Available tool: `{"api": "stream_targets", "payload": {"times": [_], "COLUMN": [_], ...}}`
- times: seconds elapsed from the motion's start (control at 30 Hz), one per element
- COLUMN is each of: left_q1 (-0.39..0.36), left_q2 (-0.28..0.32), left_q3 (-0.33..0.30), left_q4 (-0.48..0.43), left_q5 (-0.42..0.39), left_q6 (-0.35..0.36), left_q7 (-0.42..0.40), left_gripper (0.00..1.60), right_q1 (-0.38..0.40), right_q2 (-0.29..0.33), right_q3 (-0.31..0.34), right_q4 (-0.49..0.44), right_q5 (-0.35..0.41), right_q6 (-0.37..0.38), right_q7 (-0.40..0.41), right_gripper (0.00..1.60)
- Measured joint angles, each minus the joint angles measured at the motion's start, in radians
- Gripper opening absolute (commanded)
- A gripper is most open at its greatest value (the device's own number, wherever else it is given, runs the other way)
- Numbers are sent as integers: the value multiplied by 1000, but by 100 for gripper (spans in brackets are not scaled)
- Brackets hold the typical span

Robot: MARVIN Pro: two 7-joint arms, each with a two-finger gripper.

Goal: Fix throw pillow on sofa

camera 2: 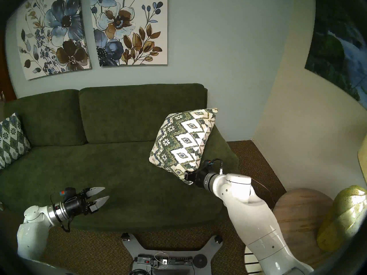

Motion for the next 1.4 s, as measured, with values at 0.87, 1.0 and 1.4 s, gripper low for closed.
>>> {"api": "stream_targets", "payload": {"times": [0.87, 1.0, 1.4], "left_q1": [-1, -1, -1], "left_q2": [-1, -1, -1], "left_q3": [-1, -1, -1], "left_q4": [1, 1, 1], "left_q5": [0, 0, 0], "left_q6": [0, 0, 0], "left_q7": [-2, -2, -3], "left_gripper": [160, 160, 160], "right_q1": [-86, -80, -6], "right_q2": [48, 49, 31], "right_q3": [-54, -76, -140], "right_q4": [-3, 35, 158], "right_q5": [68, 71, 70], "right_q6": [92, 92, 98], "right_q7": [69, 89, 120], "right_gripper": [0, 0, 0]}}
